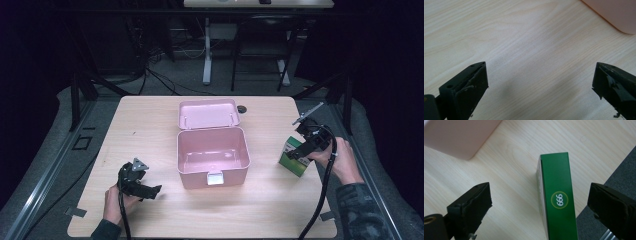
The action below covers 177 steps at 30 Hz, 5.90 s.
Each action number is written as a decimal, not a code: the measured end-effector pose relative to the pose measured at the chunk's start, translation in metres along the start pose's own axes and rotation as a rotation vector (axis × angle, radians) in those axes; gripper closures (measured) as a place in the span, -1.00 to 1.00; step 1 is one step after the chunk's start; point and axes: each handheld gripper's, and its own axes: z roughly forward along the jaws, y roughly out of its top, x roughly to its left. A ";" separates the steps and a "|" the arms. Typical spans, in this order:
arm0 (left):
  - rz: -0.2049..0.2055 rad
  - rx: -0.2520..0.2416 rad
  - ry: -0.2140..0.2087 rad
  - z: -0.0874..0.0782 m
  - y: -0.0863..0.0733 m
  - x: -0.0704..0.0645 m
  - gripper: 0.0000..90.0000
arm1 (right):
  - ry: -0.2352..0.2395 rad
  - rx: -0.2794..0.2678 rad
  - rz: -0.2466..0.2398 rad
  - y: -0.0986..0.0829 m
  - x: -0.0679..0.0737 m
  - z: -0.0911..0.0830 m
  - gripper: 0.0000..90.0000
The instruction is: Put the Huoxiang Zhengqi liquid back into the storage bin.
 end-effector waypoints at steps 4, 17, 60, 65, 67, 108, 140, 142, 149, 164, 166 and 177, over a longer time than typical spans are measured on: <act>0.001 -0.005 -0.009 0.003 -0.002 -0.002 -0.99 | 0.003 0.068 -0.017 0.005 -0.002 0.004 -0.79; -0.012 -0.004 -0.016 0.009 -0.011 -0.002 -0.99 | -0.009 0.207 -0.120 0.019 -0.004 0.019 -0.21; -0.021 -0.064 -0.024 0.012 -0.022 -0.002 -1.00 | -0.013 0.358 -0.193 0.034 -0.013 0.030 0.38; -0.024 -0.073 -0.023 0.012 -0.023 -0.002 -1.00 | -0.008 0.344 -0.190 0.035 -0.013 0.027 0.38; -0.024 -0.078 -0.017 0.013 -0.024 -0.002 -1.00 | -0.010 0.342 -0.189 0.036 -0.013 0.025 0.38; -0.034 -0.146 -0.010 0.013 -0.032 -0.004 -1.00 | -0.027 0.320 -0.312 0.059 0.016 -0.031 0.39; -0.038 -0.147 -0.011 0.013 -0.032 -0.004 -1.00 | -0.043 0.342 -0.467 0.083 0.052 -0.074 0.39; -0.038 -0.147 -0.011 0.013 -0.032 -0.004 -1.00 | -0.044 0.343 -0.474 0.084 0.053 -0.076 0.39; -0.034 -0.147 -0.009 0.013 -0.032 -0.004 -1.00 | -0.043 0.348 -0.505 0.087 0.062 -0.085 0.39; -0.032 -0.138 -0.016 0.012 -0.032 -0.003 -1.00 | -0.056 0.364 -0.558 0.101 0.076 -0.102 0.39; -0.032 -0.139 -0.015 0.012 -0.032 -0.003 -1.00 | -0.057 0.366 -0.567 0.104 0.078 -0.104 0.39; -0.032 -0.139 -0.016 0.012 -0.032 -0.003 -1.00 | -0.071 0.364 -0.607 0.119 0.092 -0.114 0.39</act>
